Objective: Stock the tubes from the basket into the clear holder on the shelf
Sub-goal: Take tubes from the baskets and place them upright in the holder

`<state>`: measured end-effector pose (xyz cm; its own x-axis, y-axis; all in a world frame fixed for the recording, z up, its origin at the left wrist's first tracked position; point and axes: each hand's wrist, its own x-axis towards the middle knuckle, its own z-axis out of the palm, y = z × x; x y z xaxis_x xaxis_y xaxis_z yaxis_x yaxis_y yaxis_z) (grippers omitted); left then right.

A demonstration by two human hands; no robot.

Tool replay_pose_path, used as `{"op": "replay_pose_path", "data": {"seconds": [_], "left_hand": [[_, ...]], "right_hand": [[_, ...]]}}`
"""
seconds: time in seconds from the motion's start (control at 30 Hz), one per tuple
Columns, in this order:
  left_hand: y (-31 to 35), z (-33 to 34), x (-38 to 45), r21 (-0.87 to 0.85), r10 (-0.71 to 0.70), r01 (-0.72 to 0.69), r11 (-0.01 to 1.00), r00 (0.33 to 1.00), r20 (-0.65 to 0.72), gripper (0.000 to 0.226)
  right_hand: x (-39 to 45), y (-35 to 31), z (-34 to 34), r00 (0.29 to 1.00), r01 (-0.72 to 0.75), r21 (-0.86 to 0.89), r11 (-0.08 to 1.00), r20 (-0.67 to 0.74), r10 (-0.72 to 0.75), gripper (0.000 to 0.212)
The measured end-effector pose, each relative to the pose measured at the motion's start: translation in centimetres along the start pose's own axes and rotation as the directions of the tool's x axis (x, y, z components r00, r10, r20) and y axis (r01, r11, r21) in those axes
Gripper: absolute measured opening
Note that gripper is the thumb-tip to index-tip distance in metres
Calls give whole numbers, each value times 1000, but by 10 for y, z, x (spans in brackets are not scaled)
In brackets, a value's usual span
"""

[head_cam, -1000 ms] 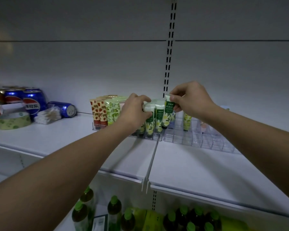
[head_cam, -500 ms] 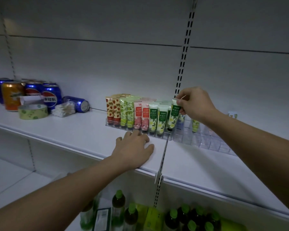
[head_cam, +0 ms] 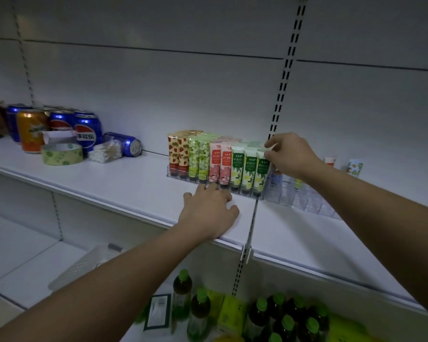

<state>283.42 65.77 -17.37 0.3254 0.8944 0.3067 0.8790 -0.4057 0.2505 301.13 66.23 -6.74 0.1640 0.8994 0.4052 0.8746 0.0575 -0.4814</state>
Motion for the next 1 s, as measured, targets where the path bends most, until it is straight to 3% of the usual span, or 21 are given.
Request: {"op": "replay_pose_path", "data": {"seconds": [0.13,0.27,0.37,0.5,0.57,0.67,0.77,0.9,1.0], "left_hand": [[3,-5,-7,-78,-33,23,997,991,-131,41],[9,-18,-26,-95,-101,89,991,987,-124,40],[7,-27,-53,-286,-201,151,946,968,-152,35],[-15,-14,-119,-516,-269,28,856,877,-398,25],[-31,17,-163,-570,-329,15,821,829,-452,22],[-56,90,-229,-655,-456,220,723,865,-212,17],[-75,165,-286,-584,-504,460,669,858,99,12],[-90,244,-351,-464,-548,683,564,730,409,13],[-94,282,-382,-350,-521,798,490,590,617,14]], "right_hand": [[-27,-16,-17,999,36,-78,996,-32,-38,32],[-71,-40,-29,999,27,-22,999,36,-27,26],[-113,-58,-26,995,73,52,996,71,-77,27],[-186,-60,0,976,102,261,960,162,-148,24],[-221,-52,31,957,57,328,943,252,-145,19],[-270,-28,97,900,-113,372,922,431,-64,18],[-318,12,169,789,-340,299,892,606,98,17],[-381,75,246,572,-609,128,782,754,322,21],[-423,121,282,422,-642,-65,764,803,422,23]]}}
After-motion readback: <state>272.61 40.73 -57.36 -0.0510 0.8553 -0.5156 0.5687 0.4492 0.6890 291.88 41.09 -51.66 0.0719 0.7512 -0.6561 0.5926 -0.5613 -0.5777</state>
